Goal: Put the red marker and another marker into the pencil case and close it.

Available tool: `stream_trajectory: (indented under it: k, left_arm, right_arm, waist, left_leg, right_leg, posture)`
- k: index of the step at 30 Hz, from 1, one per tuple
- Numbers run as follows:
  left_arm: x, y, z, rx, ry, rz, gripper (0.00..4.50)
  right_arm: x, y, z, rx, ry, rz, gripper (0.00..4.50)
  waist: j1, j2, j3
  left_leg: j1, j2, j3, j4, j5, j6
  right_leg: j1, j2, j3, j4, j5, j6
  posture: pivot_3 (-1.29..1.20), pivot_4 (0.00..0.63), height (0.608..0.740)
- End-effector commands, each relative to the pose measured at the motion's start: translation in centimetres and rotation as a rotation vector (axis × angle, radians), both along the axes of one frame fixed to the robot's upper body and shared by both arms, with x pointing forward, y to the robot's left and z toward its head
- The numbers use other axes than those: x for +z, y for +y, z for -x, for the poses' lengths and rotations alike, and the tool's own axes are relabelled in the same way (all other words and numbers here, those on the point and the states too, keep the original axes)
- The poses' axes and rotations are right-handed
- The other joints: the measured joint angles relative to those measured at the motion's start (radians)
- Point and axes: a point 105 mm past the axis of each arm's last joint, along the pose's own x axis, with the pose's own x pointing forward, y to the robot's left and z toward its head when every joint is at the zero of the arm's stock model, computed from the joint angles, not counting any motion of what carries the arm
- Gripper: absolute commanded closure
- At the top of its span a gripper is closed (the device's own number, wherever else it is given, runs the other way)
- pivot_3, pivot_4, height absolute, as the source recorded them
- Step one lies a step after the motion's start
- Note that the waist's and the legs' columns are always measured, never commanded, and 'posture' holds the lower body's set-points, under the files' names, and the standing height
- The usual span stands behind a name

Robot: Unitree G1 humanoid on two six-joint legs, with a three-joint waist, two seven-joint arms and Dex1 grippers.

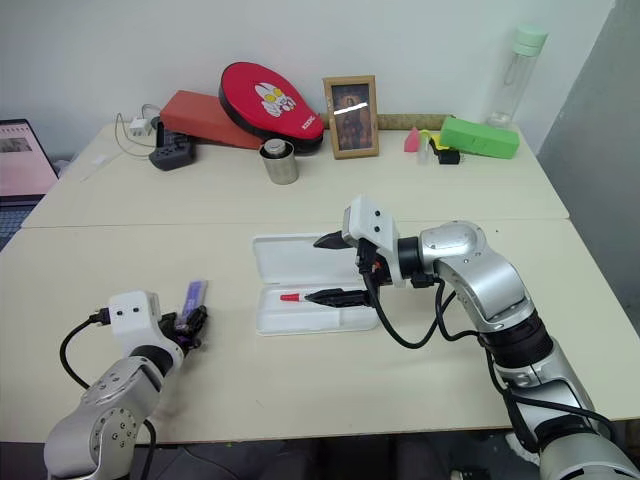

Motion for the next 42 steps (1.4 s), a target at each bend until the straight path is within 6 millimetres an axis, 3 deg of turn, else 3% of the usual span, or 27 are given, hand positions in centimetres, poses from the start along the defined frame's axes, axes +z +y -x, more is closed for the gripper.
stream_trajectory:
  k: [1, 4, 6, 9, 13, 19, 24, 31, 42]
  left_arm:
    - [-1.0, -0.2, 0.2, -0.01, 0.041, 0.008, 2.81]
    - [-0.9, 0.0, 0.2, -0.007, 0.039, -0.014, 3.3]
    - [1.3, -0.2, -0.8, -0.074, -0.044, -0.086, 3.3]
    - [5.6, -3.1, -1.9, -0.355, -0.19, -0.199, 3.3]
    - [6.8, -8.7, 1.3, -0.962, -0.18, -0.367, 3.3]
    - [8.2, -9.0, 3.0, -1.31, -0.094, -0.401, 3.3]
    - [7.6, -8.7, 1.1, -1.386, -0.03, -0.504, 3.3]
    - [6.2, -10.6, -1.9, -1.538, -0.002, -0.588, 3.3]
    - [5.7, -12.4, -2.5, -1.641, 0.047, -0.524, 3.3]
  right_arm:
    - [1.2, 0.1, 0.1, 0.009, -0.04, -0.026, 0.0]
    - [1.3, 0.1, 0.0, 0.006, -0.041, -0.032, 0.0]
    - [1.4, -0.3, -0.3, -0.016, -0.046, -0.039, 0.0]
    - [1.9, -1.2, -0.6, -0.04, -0.051, -0.057, 0.0]
    - [1.9, -3.8, -0.2, -0.063, -0.043, -0.05, 0.0]
    - [0.7, -7.3, 1.6, -0.106, 0.019, 0.023, 0.0]
    - [0.2, -8.0, 2.1, -0.185, 0.034, 0.029, 0.0]
    - [0.1, -8.3, 3.6, -0.24, 0.032, 0.02, 0.0]
    - [0.1, -8.5, 4.1, -0.308, 0.028, 0.014, 0.0]
  waist:
    - [0.0, 0.0, 0.0]
    - [0.001, 0.0, 0.0]
    - [0.001, 0.0, 0.0]
    - [0.001, -0.001, 0.001]
    - [0.003, 0.0, 0.001]
    - [0.003, 0.003, 0.003]
    - [-0.002, 0.004, 0.004]
    - [0.001, 0.003, 0.005]
    - [-0.004, 0.002, 0.005]
  left_leg:
    - [0.0, 0.0, 0.0, 0.0, 0.0, 0.0]
    - [0.0, 0.0, 0.0, 0.0, 0.0, 0.0]
    - [0.0, 0.0, 0.0, 0.0, 0.0, 0.0]
    - [-0.002, 0.0, -0.002, 0.0, 0.0, 0.0]
    - [-0.003, -0.001, -0.001, 0.0, 0.0, -0.002]
    - [-0.004, 0.001, 0.001, -0.002, -0.002, -0.003]
    - [-0.001, 0.002, 0.004, -0.002, -0.002, -0.003]
    - [-0.002, 0.002, 0.008, -0.001, -0.002, -0.002]
    - [-0.002, 0.002, 0.008, 0.001, -0.002, -0.002]
  right_leg:
    - [0.0, 0.0, 0.0, 0.0, 0.0, 0.0]
    - [0.0, 0.0, 0.0, 0.0, 0.0, 0.0]
    - [0.0, 0.0, 0.0, 0.0, 0.0, 0.0]
    - [-0.001, 0.0, -0.001, 0.0, 0.0, 0.0]
    - [-0.001, 0.0, 0.0, -0.003, 0.0, 0.0]
    - [-0.001, -0.001, 0.001, -0.006, 0.0, 0.0]
    - [-0.001, 0.002, -0.002, -0.001, -0.001, -0.001]
    - [-0.001, 0.004, -0.002, -0.001, -0.001, -0.001]
    - [-0.001, 0.005, -0.001, 0.0, -0.001, 0.0]
  posture:
    - [0.0, 0.15, 0.74]
    - [0.0, 0.15, 0.74]
    - [0.0, 0.15, 0.74]
    - [0.0, 0.15, 0.74]
    - [0.0, 0.15, 0.74]
    - [0.0, 0.15, 0.74]
    - [0.0, 0.15, 0.74]
    - [0.0, 0.15, 0.74]
    - [0.0, 0.15, 0.74]
